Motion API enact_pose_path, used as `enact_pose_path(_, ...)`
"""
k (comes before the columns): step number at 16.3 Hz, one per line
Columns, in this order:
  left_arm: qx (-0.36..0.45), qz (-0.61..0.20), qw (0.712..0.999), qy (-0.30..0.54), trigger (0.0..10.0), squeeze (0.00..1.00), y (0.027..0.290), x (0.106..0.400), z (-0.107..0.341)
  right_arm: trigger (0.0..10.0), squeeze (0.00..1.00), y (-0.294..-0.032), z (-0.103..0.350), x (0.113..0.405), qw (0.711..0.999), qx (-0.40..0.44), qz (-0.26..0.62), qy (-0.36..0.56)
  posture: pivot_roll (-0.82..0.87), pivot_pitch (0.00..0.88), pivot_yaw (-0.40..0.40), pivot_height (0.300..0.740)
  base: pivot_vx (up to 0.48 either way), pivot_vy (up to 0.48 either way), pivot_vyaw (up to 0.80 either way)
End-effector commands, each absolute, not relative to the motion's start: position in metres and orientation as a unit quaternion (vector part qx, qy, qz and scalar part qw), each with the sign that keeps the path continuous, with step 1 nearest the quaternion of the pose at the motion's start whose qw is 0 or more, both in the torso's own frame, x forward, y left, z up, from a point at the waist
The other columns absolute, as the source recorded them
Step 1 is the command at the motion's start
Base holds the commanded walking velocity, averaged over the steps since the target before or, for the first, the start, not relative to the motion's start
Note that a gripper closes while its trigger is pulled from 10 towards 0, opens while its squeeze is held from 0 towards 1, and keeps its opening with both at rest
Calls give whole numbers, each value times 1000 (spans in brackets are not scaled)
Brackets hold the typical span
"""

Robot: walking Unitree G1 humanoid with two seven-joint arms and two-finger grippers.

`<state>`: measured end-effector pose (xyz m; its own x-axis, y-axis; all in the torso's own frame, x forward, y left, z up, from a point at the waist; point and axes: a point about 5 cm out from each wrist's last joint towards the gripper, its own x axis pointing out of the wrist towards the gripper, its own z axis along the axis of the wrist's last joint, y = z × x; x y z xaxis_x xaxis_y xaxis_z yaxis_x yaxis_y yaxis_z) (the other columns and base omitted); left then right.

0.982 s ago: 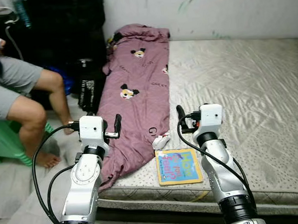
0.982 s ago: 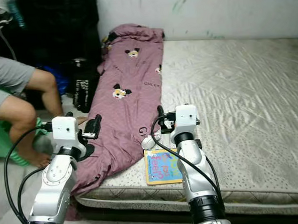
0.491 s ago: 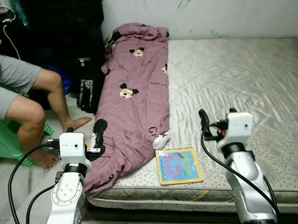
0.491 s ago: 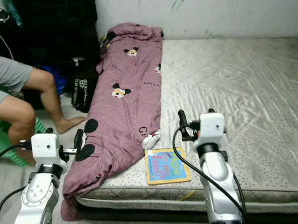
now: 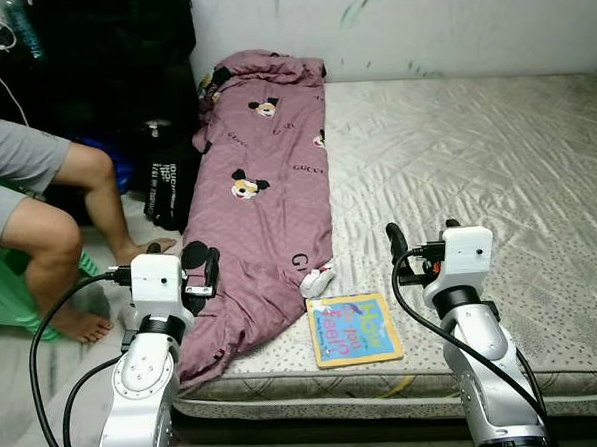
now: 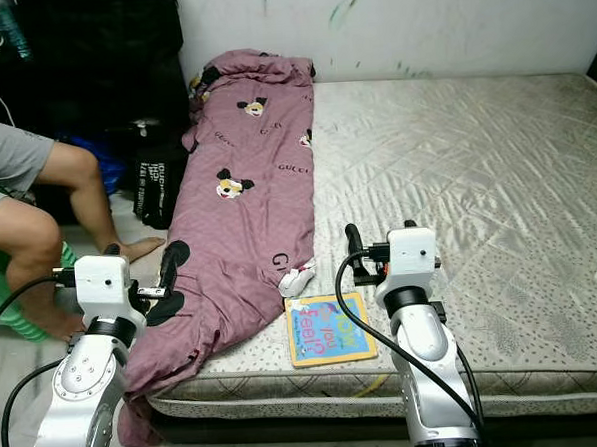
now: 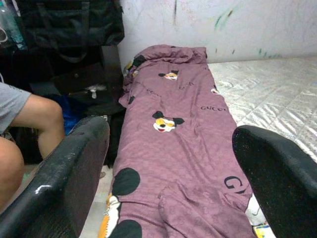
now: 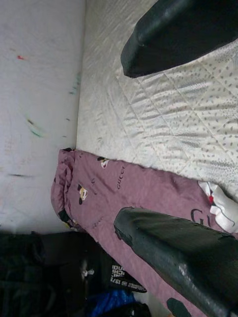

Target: Clean up the room

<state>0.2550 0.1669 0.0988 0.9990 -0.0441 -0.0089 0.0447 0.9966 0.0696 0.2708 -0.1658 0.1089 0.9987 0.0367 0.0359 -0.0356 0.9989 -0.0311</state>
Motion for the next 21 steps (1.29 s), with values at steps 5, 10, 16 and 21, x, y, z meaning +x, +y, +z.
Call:
enact_pose_path(5,33,-24,999,7,10000,0,166,255,101,10000,0,-165,112,272,999,-16,27,-18,6,0,-9,740,0,-252,0)
enact_pose_path(10,30,-27,999,7,10000,0,165,256,101,10000,0,-164,112,273,999,-16,32,-16,3,0,-10,740,0,-336,0)
enact_pose_path(16,30,-27,999,5,10000,0,164,258,102,10000,0,-164,112,274,999,-17,34,-14,2,0,-12,740,0,-332,0)
enact_pose_path(21,28,-30,999,-3,10000,0,161,261,103,10000,0,-164,111,275,999,-14,33,-13,0,0,-11,740,0,-108,0)
